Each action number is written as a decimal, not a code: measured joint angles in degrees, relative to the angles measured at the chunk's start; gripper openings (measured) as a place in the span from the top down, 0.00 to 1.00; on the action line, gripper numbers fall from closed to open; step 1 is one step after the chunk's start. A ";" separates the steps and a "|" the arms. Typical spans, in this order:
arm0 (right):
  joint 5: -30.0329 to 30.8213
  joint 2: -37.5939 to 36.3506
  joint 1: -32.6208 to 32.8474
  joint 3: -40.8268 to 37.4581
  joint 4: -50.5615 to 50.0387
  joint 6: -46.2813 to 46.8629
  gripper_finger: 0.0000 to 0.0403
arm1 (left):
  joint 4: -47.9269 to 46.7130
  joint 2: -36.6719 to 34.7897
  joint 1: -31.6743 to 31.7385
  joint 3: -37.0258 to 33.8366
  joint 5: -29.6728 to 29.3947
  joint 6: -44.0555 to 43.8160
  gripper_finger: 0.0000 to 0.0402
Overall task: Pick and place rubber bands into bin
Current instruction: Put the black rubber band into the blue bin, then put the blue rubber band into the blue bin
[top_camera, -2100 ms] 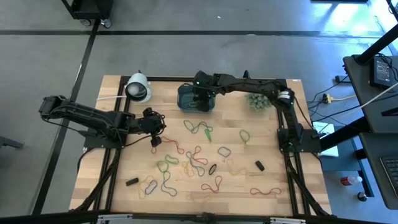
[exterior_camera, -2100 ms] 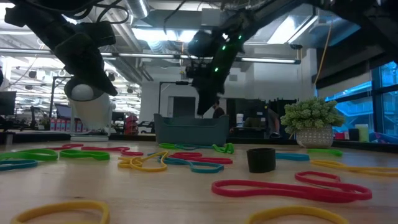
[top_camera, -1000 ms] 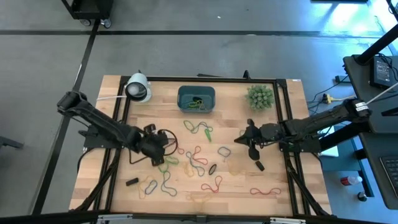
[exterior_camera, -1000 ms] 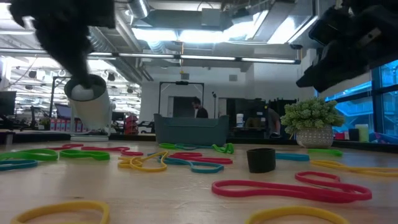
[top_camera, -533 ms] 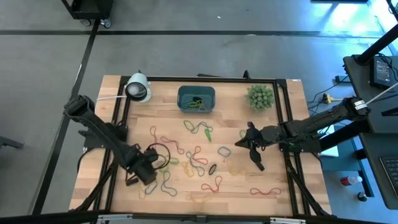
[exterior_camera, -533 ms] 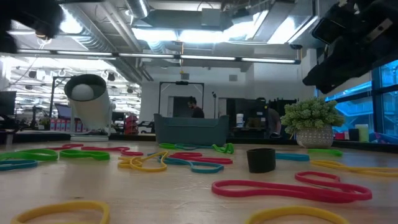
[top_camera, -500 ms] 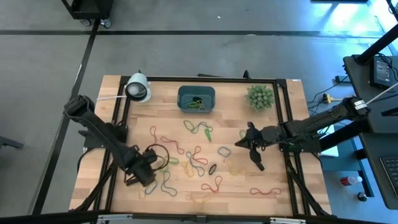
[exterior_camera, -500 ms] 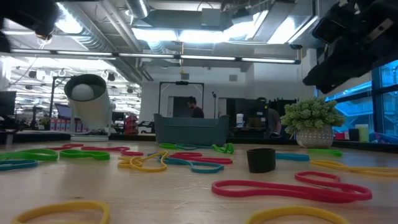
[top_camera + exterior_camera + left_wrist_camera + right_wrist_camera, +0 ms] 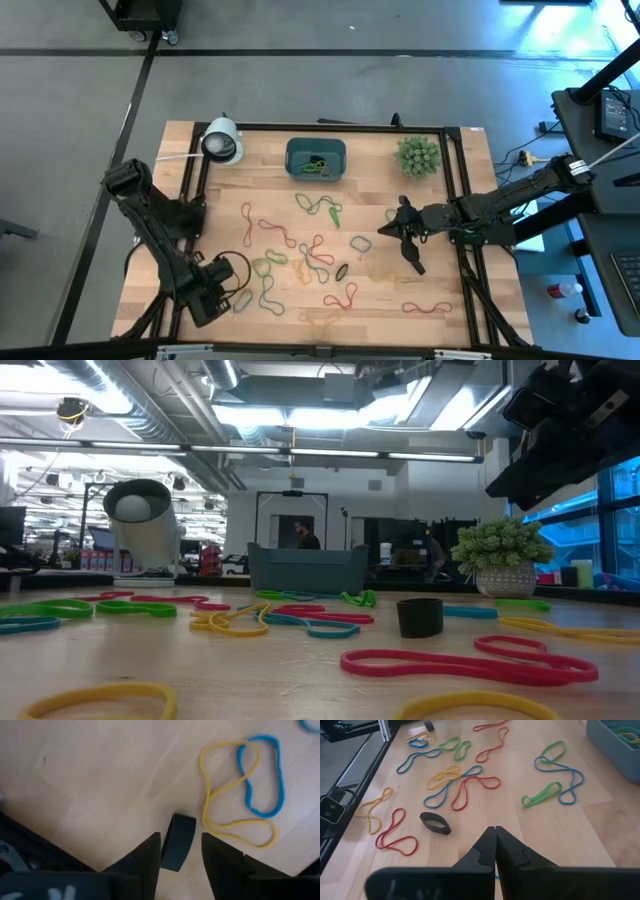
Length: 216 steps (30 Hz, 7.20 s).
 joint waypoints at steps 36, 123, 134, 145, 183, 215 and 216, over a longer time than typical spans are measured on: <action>1.24 0.02 0.00 0.02 0.37 1.73 0.99 | 1.41 1.80 6.06 -0.07 8.91 10.92 0.99; 1.27 0.06 -0.20 0.04 -0.92 1.38 0.99 | -0.31 9.23 70.16 33.94 -7.88 89.14 0.91; 1.27 0.06 -0.20 0.04 0.24 0.30 0.99 | 1.63 1.50 53.74 22.33 -13.90 84.45 1.00; 1.31 0.19 0.02 0.04 -0.24 6.18 1.00 | 21.89 -16.20 45.76 -7.73 -14.05 73.28 1.00; -0.86 49.58 -4.64 38.78 -36.08 -6.32 0.73 | 51.66 -35.85 43.51 -34.60 -13.64 80.59 0.99; 3.32 50.62 -16.23 67.87 -56.69 -21.00 1.00 | 51.61 -35.83 43.70 -34.60 -14.06 80.58 1.00; 3.34 50.84 -17.33 69.09 -56.49 -22.01 1.00 | 51.61 -35.81 43.73 -34.60 -14.11 80.56 1.00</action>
